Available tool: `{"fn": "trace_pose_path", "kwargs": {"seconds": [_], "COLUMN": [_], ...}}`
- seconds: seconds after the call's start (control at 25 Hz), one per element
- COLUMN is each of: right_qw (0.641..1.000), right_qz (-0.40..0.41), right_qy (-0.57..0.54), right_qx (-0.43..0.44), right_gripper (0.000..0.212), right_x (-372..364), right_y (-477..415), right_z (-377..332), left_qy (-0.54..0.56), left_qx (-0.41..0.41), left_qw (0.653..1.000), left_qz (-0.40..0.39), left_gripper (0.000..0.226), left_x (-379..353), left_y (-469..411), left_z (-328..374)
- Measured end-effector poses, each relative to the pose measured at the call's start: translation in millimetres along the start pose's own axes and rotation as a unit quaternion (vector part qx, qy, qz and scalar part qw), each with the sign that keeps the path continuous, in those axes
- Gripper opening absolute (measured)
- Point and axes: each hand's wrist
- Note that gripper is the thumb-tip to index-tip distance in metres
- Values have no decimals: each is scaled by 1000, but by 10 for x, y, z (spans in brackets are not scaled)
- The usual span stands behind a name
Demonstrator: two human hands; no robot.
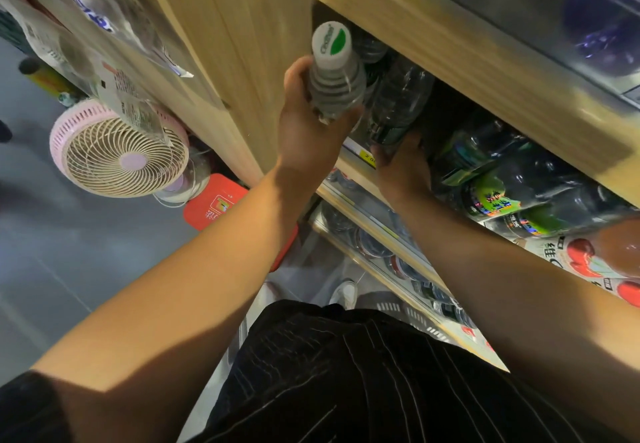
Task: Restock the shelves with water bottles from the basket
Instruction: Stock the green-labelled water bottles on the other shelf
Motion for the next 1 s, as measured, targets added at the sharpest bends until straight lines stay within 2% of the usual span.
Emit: {"fn": "trace_pose_path", "kwargs": {"seconds": [0.24,0.44,0.56,0.8,1.0], "right_qw": [1000,999,998,993,990], "right_qz": [-1,-8,-19,-3,18], "right_qy": [-16,-32,-46,-102,-125], "right_qx": [1,-18,-40,-51,-68], "right_gripper": [69,72,77,73,73], "right_x": [2,-60,-59,-17,-8], "right_y": [-4,-33,-42,-84,-137], "right_z": [-3,5,-65,-125,-182], "left_qy": [-79,-60,-51,-1,-59], "left_qx": [12,52,27,18,18], "left_qw": [991,985,984,979,974], "left_qz": [-106,-153,-171,-204,-219], "left_gripper": [60,62,62,62,68], "left_x": [-58,-39,-19,-62,-71], "left_y": [-239,-333,-379,-505,-583], "left_z": [-26,-160,-192,-214,-202]}}
Point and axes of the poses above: each hand's wrist, its own y-axis away from the middle knuckle, its own x-axis out of the back of the hand, z = x × y, and after that the axes turned 8 degrees about -z, right-handed
